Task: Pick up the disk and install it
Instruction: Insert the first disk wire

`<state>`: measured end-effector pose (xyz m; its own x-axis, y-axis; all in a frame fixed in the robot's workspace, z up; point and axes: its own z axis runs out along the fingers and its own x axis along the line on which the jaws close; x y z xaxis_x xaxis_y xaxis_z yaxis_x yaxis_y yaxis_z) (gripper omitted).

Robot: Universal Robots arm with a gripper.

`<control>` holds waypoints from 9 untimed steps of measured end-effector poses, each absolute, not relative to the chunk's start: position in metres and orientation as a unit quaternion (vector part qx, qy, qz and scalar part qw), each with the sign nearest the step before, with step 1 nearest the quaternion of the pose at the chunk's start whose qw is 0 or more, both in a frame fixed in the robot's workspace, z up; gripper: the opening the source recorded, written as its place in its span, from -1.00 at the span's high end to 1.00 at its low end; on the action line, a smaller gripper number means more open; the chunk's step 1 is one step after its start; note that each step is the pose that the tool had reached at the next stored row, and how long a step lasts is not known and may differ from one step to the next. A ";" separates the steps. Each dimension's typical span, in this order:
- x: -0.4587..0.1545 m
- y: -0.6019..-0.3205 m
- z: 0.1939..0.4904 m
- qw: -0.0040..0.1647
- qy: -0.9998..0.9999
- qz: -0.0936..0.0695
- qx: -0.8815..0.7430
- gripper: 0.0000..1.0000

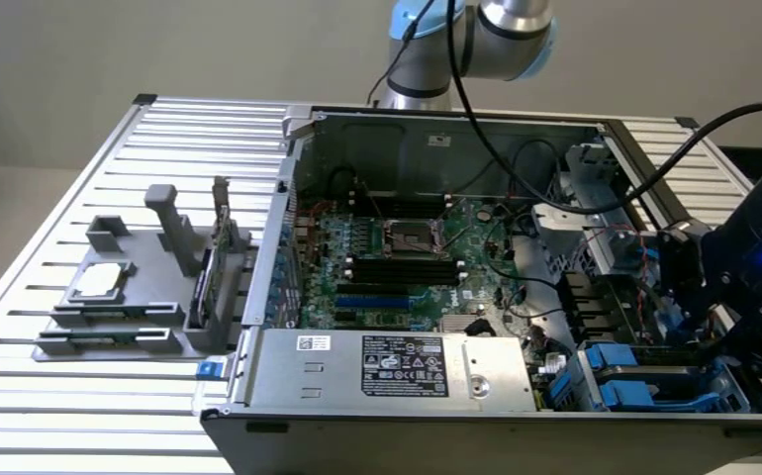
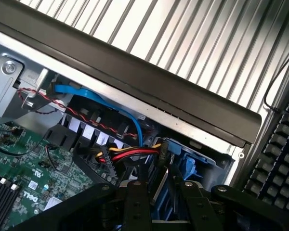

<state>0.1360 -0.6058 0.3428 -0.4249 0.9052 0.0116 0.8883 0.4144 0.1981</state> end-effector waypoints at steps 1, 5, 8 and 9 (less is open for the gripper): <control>0.136 -0.606 0.343 0.048 0.839 0.089 0.536 0.39; 0.136 -0.607 0.343 0.045 0.835 0.093 0.541 0.39; 0.136 -0.609 0.343 0.045 0.831 0.094 0.546 0.39; 0.136 -0.609 0.342 0.044 0.830 0.094 0.548 0.39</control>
<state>0.1360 -0.6091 0.3422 -0.3953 0.9181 0.0294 0.9013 0.3815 0.2049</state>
